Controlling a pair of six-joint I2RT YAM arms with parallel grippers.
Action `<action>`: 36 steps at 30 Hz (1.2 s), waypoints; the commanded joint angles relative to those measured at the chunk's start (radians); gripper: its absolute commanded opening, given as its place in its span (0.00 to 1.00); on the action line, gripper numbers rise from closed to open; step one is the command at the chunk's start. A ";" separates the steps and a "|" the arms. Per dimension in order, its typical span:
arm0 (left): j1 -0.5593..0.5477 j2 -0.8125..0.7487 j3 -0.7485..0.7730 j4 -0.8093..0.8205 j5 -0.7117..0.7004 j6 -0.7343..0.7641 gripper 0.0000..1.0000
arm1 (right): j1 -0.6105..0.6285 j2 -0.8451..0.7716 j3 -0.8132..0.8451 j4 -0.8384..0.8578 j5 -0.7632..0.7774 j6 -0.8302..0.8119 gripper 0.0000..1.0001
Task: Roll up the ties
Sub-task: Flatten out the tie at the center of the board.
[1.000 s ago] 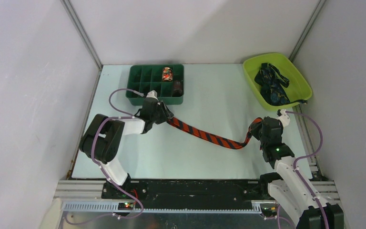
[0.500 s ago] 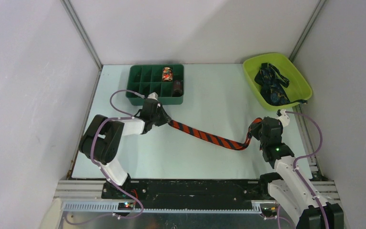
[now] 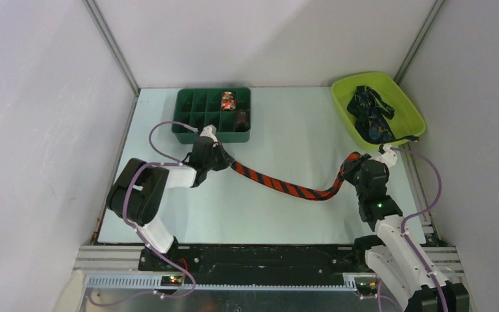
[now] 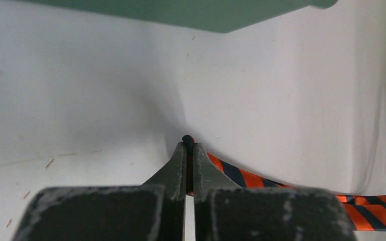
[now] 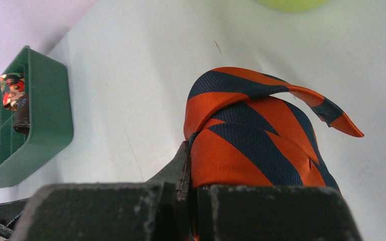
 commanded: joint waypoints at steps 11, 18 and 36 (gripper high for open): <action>-0.008 -0.100 -0.084 0.271 -0.093 0.130 0.00 | -0.009 0.041 -0.007 0.228 -0.022 -0.129 0.00; -0.008 -0.123 -0.090 0.358 -0.051 0.107 0.00 | -0.012 -0.022 -0.021 0.279 -0.004 -0.136 0.00; -0.009 -0.069 -0.077 0.214 -0.147 0.059 0.47 | -0.016 -0.018 -0.104 0.230 0.026 -0.061 0.00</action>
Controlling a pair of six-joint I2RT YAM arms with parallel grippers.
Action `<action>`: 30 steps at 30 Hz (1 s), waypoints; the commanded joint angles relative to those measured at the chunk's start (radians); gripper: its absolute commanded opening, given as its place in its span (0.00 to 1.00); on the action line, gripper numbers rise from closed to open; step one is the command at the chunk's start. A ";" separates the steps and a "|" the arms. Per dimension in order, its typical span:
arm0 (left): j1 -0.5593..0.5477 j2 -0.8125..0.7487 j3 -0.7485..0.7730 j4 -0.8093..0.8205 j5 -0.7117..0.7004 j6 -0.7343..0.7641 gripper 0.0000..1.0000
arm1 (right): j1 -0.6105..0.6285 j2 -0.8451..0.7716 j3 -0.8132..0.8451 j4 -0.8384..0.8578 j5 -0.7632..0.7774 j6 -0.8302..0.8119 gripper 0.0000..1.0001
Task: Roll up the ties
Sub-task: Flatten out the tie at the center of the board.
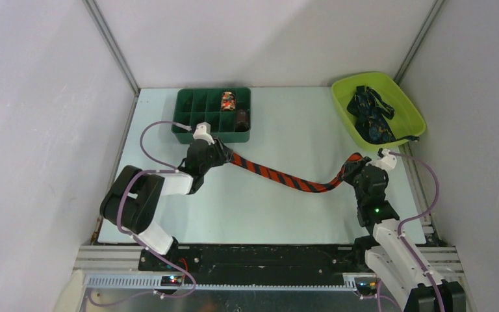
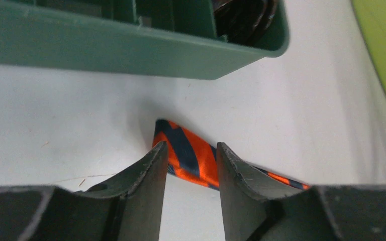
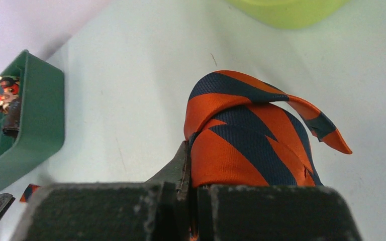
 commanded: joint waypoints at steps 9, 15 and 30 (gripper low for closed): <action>-0.006 0.067 0.049 -0.069 -0.016 -0.042 0.66 | -0.003 -0.021 -0.011 0.025 0.013 0.022 0.00; 0.002 0.073 0.066 -0.125 -0.061 -0.042 0.68 | -0.003 -0.030 -0.008 0.023 0.004 0.022 0.00; 0.050 0.126 0.071 -0.080 0.081 -0.032 0.66 | -0.004 -0.021 0.003 0.022 -0.005 0.030 0.00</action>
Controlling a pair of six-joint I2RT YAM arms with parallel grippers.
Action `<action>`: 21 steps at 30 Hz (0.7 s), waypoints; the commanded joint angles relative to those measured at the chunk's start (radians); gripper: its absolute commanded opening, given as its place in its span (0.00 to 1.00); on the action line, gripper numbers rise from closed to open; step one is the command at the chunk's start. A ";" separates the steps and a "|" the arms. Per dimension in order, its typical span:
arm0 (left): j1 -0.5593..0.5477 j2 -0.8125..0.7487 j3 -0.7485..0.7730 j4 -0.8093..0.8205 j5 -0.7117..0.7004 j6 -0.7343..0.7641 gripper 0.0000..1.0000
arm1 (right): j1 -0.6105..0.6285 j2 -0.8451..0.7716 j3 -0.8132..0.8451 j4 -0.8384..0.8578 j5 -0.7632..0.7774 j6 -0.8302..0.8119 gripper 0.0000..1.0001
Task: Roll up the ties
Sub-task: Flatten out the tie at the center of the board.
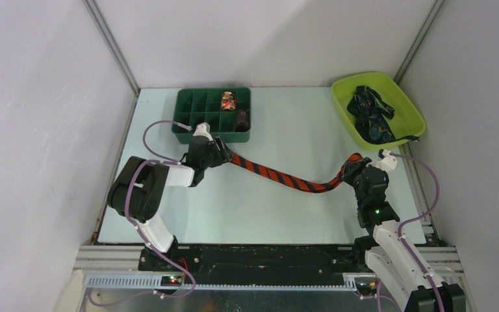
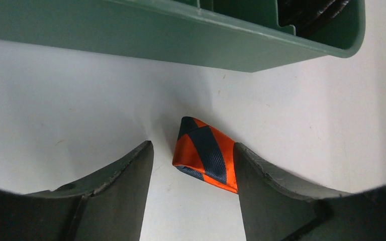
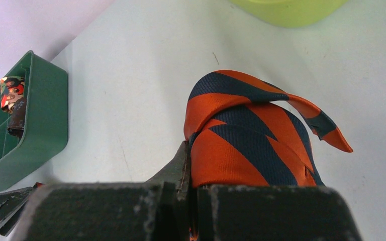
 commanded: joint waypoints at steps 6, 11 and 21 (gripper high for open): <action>0.000 0.052 0.012 0.040 0.112 0.011 0.63 | -0.004 0.008 0.030 0.027 -0.002 0.015 0.00; 0.000 0.055 0.004 0.032 0.110 0.013 0.56 | -0.003 0.001 0.032 0.021 0.001 0.016 0.00; 0.000 0.022 -0.009 0.037 0.098 0.009 0.21 | -0.004 0.011 0.032 0.010 0.004 0.017 0.00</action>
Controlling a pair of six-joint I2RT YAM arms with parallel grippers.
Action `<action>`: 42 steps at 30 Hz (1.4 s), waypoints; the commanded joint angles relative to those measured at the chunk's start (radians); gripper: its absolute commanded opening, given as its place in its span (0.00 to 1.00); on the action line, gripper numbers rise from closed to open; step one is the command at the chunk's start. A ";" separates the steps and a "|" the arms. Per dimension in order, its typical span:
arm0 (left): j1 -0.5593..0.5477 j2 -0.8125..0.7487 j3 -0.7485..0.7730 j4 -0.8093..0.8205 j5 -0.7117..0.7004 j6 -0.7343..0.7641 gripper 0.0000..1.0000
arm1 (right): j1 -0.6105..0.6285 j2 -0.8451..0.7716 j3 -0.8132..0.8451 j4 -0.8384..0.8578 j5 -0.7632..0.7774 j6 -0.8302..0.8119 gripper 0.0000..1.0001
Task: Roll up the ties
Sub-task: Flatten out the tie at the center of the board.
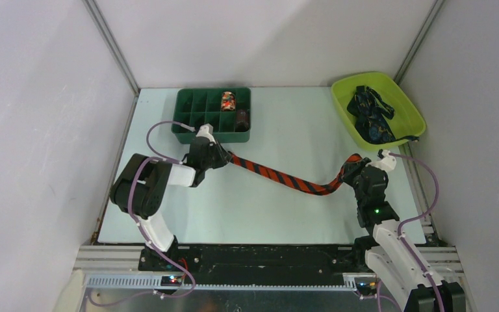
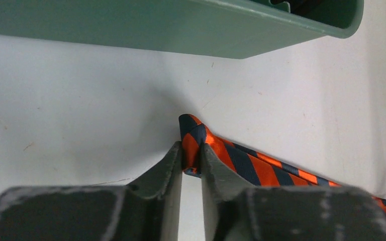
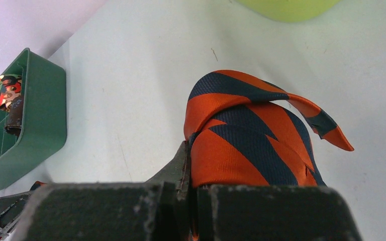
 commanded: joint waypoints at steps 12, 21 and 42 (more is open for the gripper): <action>0.001 -0.219 0.046 -0.134 -0.078 0.066 0.00 | -0.002 -0.035 0.134 -0.207 0.243 -0.094 0.00; -0.002 -0.204 0.014 -0.055 -0.043 0.043 0.00 | -0.003 0.016 0.129 -0.267 0.264 -0.021 0.05; 0.055 -0.387 -0.005 -0.155 -0.253 0.050 0.00 | -0.003 0.023 0.134 -0.400 0.056 0.161 0.67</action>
